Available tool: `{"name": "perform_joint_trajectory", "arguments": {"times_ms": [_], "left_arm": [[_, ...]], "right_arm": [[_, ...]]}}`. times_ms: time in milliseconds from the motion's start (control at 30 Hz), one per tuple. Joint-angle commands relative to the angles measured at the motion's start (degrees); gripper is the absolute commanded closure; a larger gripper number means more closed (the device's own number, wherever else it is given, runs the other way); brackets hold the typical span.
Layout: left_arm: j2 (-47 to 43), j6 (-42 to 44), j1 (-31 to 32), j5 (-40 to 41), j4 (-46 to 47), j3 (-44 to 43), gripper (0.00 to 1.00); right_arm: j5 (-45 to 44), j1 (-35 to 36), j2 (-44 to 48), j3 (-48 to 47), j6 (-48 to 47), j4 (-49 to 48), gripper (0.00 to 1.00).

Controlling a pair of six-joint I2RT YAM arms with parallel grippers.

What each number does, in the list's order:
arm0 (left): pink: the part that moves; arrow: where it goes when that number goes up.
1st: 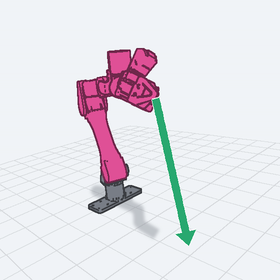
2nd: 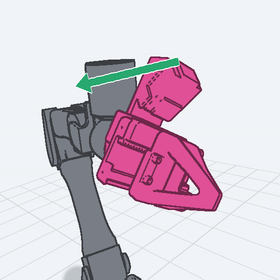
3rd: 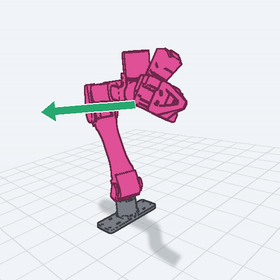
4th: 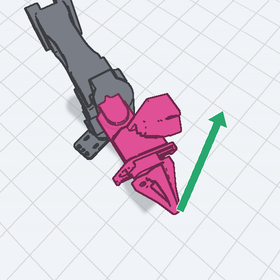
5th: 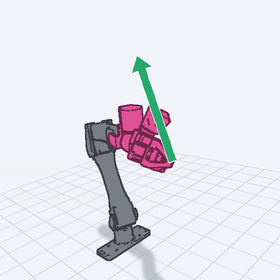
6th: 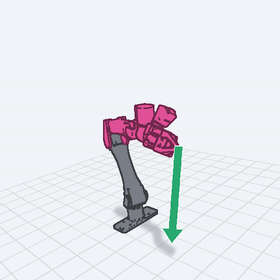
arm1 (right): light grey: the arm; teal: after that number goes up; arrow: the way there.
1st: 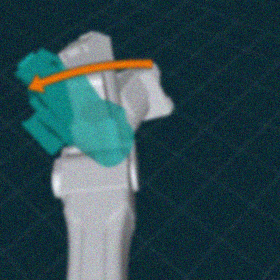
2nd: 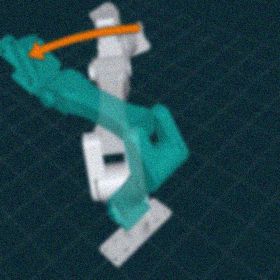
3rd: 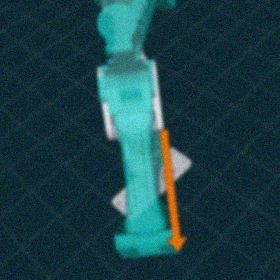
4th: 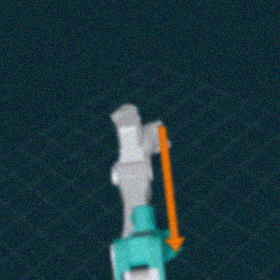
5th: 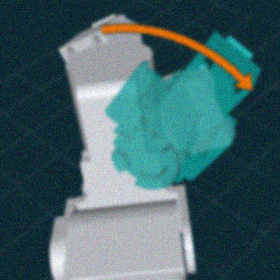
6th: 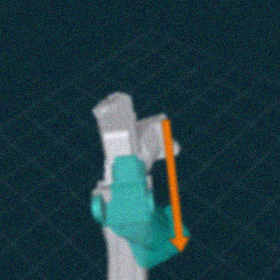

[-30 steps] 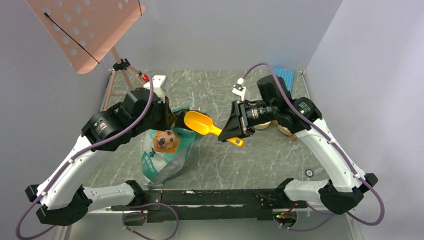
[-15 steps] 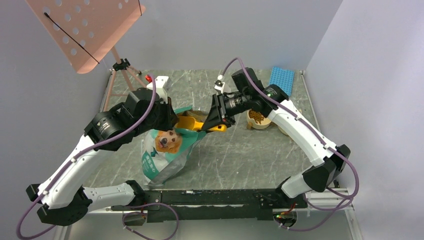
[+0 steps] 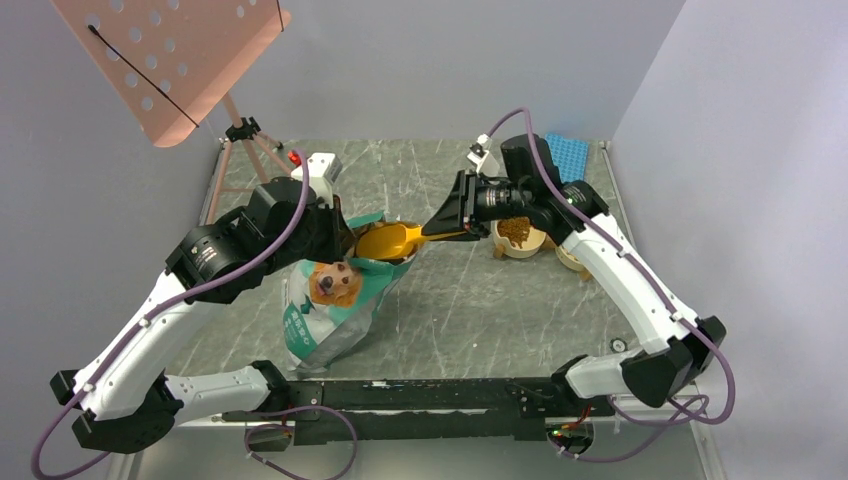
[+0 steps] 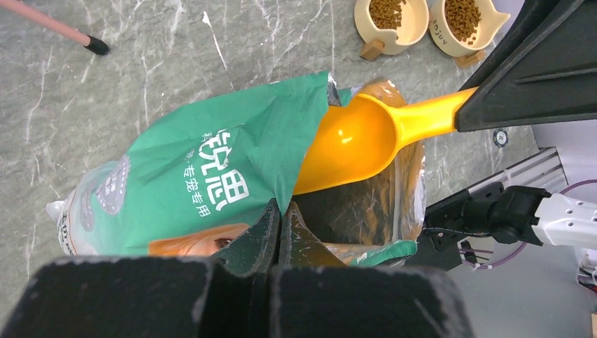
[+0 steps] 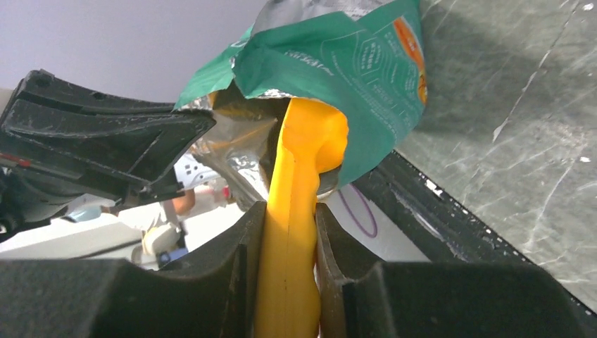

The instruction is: Serve the pet food

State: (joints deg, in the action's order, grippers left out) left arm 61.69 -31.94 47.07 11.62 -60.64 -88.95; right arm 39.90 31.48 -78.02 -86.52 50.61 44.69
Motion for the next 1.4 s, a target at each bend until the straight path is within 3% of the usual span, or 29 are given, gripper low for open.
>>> {"name": "perform_joint_trajectory", "arguments": {"times_ms": [0, 167, 300, 433, 700, 900, 1067, 1133, 1367], "left_arm": [[-1.4, 1.08, 0.09, -1.09, -0.29, -0.83, 1.0], [-1.19, 1.38, 0.08, -2.16, 0.14, -0.49, 1.0], [-0.59, 1.88, 0.09, -3.32, 0.18, -0.51, 1.0], [-0.37, 1.69, 0.1, -2.85, 0.04, -1.27, 1.0], [2.39, -0.22, 0.05, 1.73, -4.62, -8.49, 1.0], [0.74, -0.14, -0.04, 0.93, -1.63, -7.21, 1.0], [2.0, -0.47, -0.04, 0.09, -2.74, -7.79, 1.0], [2.12, -0.12, 0.0, 0.09, -2.46, -7.59, 1.0], [1.61, -0.12, -0.04, -0.39, -1.19, -5.54, 1.0]], "right_arm": [[-10.51, -0.52, 4.14, 3.92, 2.9, -9.83, 1.0], [-13.28, 1.2, 1.78, -2.32, -1.48, -2.63, 1.0], [-16.23, 3.21, -3.67, -15.21, -6.93, 9.62, 1.0], [-24.96, 10.08, -12.05, -31.49, -10.97, 21.23, 1.0], [-47.61, 26.91, -26.71, -40.2, -16.59, 33.15, 1.0], [-57.96, 29.73, -26.15, -27.31, -16.8, 24.19, 1.0], [-62.81, 29.79, -28.85, -26.28, -16.77, 26.06, 1.0], [-59.25, 29.93, -27.62, -20.58, -17.35, 19.85, 1.0], [-25.56, 26.81, -20.23, 10.59, -7.82, -28.7, 1.0]]}}
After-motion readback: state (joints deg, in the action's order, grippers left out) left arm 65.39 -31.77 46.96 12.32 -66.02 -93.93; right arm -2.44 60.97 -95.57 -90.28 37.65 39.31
